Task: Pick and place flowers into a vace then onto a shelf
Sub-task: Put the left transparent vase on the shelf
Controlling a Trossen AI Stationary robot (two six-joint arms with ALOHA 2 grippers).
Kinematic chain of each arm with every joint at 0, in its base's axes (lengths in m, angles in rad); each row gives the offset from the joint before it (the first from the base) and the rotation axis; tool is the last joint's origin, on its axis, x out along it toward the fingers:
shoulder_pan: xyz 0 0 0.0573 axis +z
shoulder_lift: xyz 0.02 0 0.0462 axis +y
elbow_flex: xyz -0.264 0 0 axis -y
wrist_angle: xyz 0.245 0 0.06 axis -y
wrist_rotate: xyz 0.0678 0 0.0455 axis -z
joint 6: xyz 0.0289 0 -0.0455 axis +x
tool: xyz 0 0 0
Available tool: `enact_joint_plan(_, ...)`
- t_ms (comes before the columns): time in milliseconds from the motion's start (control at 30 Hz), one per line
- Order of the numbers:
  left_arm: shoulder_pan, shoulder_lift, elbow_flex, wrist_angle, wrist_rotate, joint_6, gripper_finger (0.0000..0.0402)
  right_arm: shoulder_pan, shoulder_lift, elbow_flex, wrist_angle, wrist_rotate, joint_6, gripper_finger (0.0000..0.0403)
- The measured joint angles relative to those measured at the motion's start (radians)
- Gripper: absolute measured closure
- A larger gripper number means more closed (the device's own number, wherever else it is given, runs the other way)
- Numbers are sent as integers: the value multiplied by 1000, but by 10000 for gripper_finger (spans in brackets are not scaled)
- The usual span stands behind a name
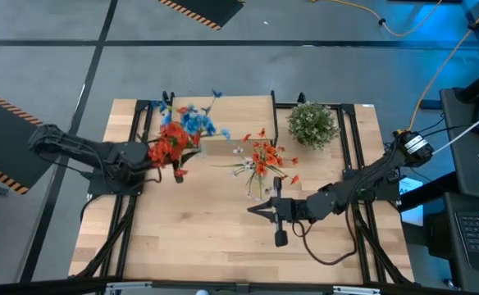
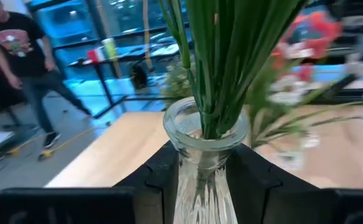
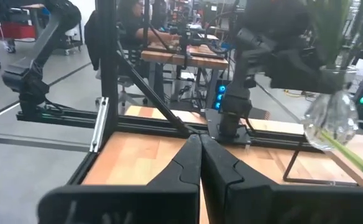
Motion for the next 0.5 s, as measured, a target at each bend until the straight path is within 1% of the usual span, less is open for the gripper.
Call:
enact_joint_plan(133,93,0,4,-8,13,-2,299,-17,0,0,-5,-1,18,399)
enact_joint_plan(333,261,8,4,-5,148,-1,299,-70,0,0,-74,0,77,398)
enact_joint_plan(500,381,24,4,-3,219,-1,299,-99,0,0,-88,0,78,398)
